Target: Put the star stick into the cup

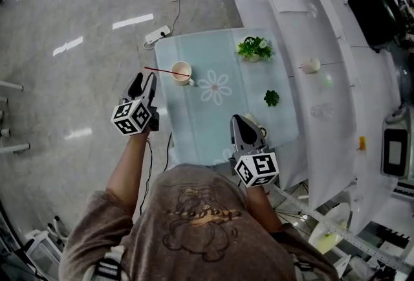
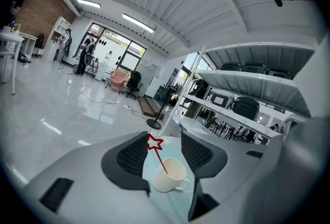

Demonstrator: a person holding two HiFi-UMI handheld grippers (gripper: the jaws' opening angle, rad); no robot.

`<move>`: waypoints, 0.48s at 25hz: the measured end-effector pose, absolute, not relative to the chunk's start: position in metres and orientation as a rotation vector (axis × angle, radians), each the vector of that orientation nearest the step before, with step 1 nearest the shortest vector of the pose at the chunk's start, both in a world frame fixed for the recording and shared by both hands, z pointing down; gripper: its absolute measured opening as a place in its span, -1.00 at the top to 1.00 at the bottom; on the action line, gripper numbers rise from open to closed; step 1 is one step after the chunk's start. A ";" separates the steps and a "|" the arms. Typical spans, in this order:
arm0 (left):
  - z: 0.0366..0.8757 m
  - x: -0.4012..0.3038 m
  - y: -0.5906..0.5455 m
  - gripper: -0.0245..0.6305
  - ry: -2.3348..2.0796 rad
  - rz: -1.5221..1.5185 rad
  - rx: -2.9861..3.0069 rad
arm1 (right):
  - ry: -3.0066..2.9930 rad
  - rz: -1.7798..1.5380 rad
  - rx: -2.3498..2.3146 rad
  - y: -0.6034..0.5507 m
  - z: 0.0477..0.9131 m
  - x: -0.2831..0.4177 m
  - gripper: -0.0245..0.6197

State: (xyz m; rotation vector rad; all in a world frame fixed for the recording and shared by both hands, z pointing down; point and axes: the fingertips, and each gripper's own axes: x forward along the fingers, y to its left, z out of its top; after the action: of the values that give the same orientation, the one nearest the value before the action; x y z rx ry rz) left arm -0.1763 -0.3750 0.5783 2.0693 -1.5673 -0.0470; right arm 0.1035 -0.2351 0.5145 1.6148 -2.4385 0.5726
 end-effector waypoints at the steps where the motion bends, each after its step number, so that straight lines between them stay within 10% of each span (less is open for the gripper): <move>1: 0.573 -0.176 -0.371 0.30 -1.566 -0.055 2.071 | -2.450 0.568 1.609 -0.235 0.513 0.102 0.92; 12: 0.502 -0.166 -0.312 0.30 -1.562 -0.070 2.197 | -2.554 0.517 1.579 -0.233 0.495 0.098 0.92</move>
State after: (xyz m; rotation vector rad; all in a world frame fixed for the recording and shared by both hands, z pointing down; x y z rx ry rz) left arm -0.1655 -0.3118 0.5017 2.1969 -1.5621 -0.0696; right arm 0.0976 -0.2331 0.4950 1.5792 -2.5544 0.5166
